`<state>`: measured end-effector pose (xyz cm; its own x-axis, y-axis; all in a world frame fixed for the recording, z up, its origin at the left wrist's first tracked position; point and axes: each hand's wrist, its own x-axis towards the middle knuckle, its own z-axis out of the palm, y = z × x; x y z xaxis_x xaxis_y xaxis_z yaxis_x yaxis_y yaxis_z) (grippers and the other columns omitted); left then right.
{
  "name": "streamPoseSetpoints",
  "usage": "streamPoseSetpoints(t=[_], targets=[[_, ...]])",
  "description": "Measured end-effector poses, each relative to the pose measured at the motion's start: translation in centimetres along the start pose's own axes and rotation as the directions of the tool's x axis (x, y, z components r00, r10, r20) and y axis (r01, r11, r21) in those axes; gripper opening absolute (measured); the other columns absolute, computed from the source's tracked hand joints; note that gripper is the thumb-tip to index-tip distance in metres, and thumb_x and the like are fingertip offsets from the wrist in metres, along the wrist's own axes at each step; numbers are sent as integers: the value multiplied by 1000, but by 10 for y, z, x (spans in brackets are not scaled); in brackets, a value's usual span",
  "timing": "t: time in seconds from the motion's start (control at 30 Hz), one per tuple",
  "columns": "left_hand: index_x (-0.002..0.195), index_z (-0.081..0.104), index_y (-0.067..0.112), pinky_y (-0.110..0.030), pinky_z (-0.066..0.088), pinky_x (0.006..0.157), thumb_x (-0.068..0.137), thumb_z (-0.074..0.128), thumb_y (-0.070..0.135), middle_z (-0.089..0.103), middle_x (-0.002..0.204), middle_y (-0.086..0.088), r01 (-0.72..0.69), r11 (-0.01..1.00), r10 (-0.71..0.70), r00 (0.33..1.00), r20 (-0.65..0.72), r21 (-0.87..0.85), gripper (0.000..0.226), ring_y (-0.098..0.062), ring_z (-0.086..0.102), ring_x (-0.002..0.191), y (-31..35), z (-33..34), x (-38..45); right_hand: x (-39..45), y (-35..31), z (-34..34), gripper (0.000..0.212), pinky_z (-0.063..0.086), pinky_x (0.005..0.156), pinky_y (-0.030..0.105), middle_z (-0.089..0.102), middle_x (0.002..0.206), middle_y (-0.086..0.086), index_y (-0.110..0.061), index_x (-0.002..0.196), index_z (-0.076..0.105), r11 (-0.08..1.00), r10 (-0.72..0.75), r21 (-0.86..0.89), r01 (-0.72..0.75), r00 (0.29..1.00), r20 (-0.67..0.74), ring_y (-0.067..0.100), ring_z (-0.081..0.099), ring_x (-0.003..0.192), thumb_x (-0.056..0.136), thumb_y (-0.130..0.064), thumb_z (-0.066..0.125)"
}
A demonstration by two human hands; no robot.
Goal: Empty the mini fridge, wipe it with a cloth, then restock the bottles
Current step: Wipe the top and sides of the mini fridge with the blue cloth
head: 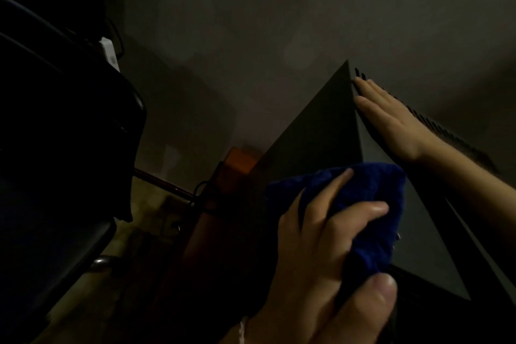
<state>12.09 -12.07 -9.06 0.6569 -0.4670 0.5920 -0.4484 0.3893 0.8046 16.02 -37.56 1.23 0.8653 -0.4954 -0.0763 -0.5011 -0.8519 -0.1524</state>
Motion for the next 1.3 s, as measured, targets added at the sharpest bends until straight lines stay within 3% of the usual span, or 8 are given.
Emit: streamPoseSetpoints(t=[0.13,0.2,0.33,0.47,0.63,0.97,1.13,1.3], targets=[[134,42,45,-52,32,109,93,41,50,28,153,20,0,997,7,996,88,-82,42,-16,31,142,-11,2,30,0,19,7,43,8,123,54,10,165,-12,-68,134,15,991,-132,-26,132,991,20,9,1,153,92,-75,20],[134,44,30,-49,29,111,91,45,38,30,153,10,3,989,16,992,125,-150,44,-16,30,142,-23,5,50,-1,24,8,50,8,121,59,6,165,-10,-69,134,11,985,-166,-39,166,986,23,12,-1,154,94,-49,32],[127,45,31,-33,29,111,86,44,40,38,145,0,104,978,-89,992,89,-182,42,-10,37,134,-64,19,93,6,16,4,82,6,122,59,5,166,-14,-47,153,14,999,-47,16,48,998,-31,13,0,154,78,-81,13],[135,44,22,-44,28,113,80,39,53,39,141,-7,310,936,-284,945,160,-165,64,-19,36,134,-109,30,133,3,8,5,76,4,123,52,6,165,-18,-50,153,15,998,20,65,-18,999,-41,9,0,153,82,-76,13],[138,38,25,-50,32,111,86,40,50,36,144,-9,440,889,-400,880,257,-122,57,-26,39,133,-163,39,163,0,2,2,69,5,123,52,6,166,-16,-48,153,14,998,22,54,-20,999,-30,10,2,153,87,-67,16],[141,42,18,-32,25,109,99,50,12,36,147,-15,620,783,-615,762,204,50,43,-28,32,139,-195,29,97,-2,-4,-1,84,5,122,57,3,166,-13,-49,153,7,999,33,0,-33,999,8,12,3,153,76,-82,13],[115,36,54,-37,24,114,73,43,64,32,136,21,564,825,-552,816,170,-26,43,-9,27,137,-145,10,20,-5,-10,-2,92,6,122,58,3,167,-10,-46,155,7,999,46,-12,-46,999,26,15,3,153,73,-86,14],[123,39,58,-20,24,108,81,42,59,25,136,44,445,882,-425,893,150,-155,43,14,26,132,-75,-1,-3,-8,-11,-1,86,5,122,58,3,167,-9,-46,155,7,998,50,-35,-49,999,18,17,2,154,78,-82,14]])
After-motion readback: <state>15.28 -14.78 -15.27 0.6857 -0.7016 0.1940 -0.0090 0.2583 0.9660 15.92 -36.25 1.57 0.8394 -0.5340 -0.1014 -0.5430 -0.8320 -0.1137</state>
